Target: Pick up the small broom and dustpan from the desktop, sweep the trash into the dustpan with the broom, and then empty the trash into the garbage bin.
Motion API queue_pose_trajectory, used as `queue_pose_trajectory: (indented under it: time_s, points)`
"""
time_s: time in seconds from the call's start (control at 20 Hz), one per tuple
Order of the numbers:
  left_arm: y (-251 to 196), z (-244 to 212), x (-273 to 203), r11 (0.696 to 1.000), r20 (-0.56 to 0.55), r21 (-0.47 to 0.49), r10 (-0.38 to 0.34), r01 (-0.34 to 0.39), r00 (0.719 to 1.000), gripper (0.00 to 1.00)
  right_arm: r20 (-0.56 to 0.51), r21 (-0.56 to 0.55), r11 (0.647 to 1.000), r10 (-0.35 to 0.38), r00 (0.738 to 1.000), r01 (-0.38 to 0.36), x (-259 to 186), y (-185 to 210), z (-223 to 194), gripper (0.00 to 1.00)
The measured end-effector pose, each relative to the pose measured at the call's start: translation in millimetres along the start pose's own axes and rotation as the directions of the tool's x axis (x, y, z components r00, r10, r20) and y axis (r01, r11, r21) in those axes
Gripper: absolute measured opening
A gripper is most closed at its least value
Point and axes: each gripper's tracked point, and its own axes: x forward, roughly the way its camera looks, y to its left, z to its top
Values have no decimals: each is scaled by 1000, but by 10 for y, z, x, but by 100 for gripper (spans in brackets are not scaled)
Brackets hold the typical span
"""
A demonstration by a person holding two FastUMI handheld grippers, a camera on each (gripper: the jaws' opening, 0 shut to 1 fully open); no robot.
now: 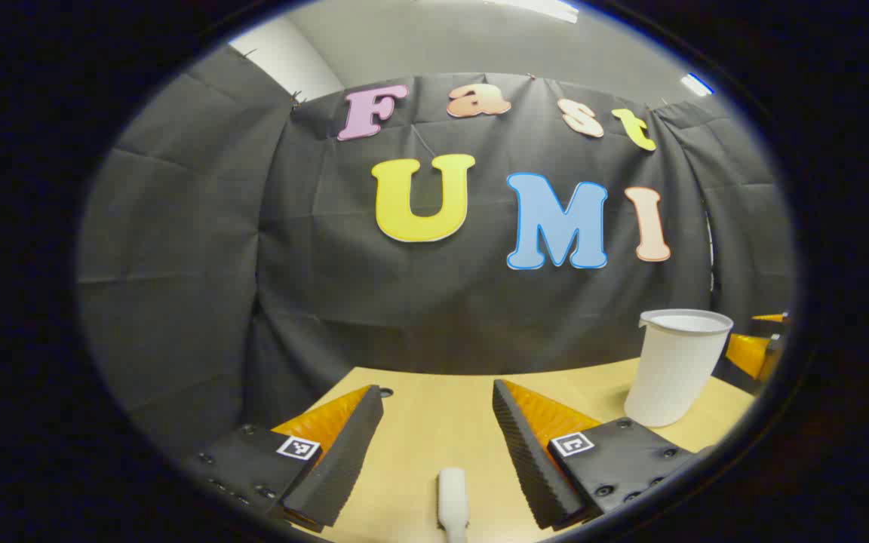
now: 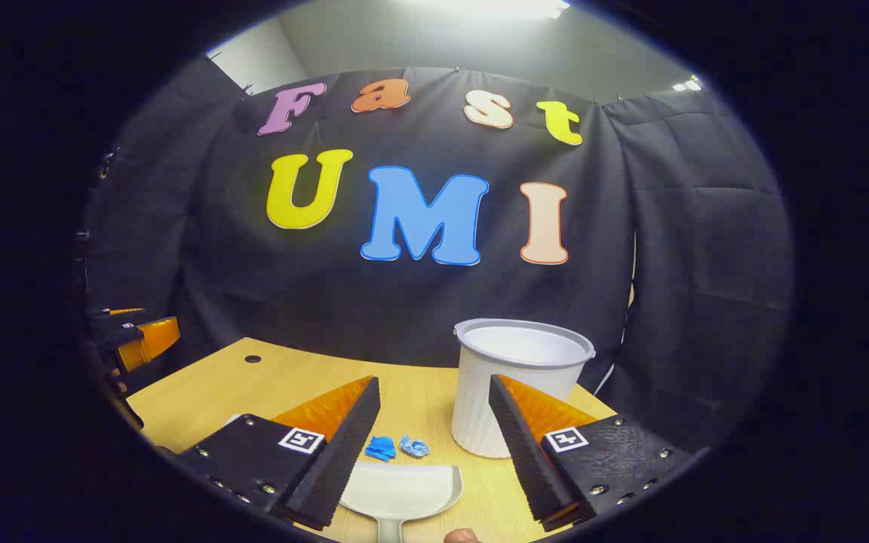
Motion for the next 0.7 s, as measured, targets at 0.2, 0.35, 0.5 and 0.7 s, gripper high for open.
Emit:
queue_pose_trajectory:
  time_s: [0.2, 0.35, 0.5, 0.7]
  points:
    - [-18, -71, 64, 1000, -15, -12, -17, 17, 1000, 95, -30, 7, 1000, -17, 999, 17, -26, 43, -79, 91]
    - [-63, -71, 73, 999, -12, 15, -29, 29, 1000, 96, -11, -9, 1000, -18, 1000, 17, -40, 75, -25, 91]
    - [-112, -19, 46, 999, -3, 28, -39, 39, 999, 95, -1, -7, 1000, -11, 1000, 11, -45, 98, 2, 91]
    - [-162, -15, -38, 998, -8, 39, -46, 46, 999, 95, -13, 4, 1000, 12, 1000, -12, -89, 168, -23, 91]
